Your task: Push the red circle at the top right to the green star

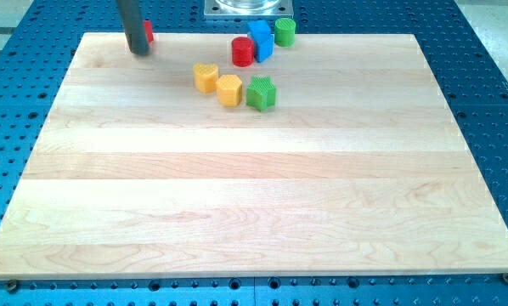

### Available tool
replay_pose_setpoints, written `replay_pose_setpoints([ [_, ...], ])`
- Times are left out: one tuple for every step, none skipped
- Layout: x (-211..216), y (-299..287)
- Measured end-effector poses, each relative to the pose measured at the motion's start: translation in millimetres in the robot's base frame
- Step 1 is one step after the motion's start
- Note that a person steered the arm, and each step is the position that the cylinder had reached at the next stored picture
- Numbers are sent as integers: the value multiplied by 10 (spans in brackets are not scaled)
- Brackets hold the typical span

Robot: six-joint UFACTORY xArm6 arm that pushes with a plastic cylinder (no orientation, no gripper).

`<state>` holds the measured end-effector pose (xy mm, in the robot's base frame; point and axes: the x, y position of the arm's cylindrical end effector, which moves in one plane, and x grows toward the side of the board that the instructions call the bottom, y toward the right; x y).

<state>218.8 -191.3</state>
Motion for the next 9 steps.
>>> replay_pose_setpoints([
  [-4,0],
  [-68,50],
  [-177,166],
  [-261,336],
  [-265,609],
  [-270,732],
  [-265,946],
  [-265,1281],
  [-243,1561],
])
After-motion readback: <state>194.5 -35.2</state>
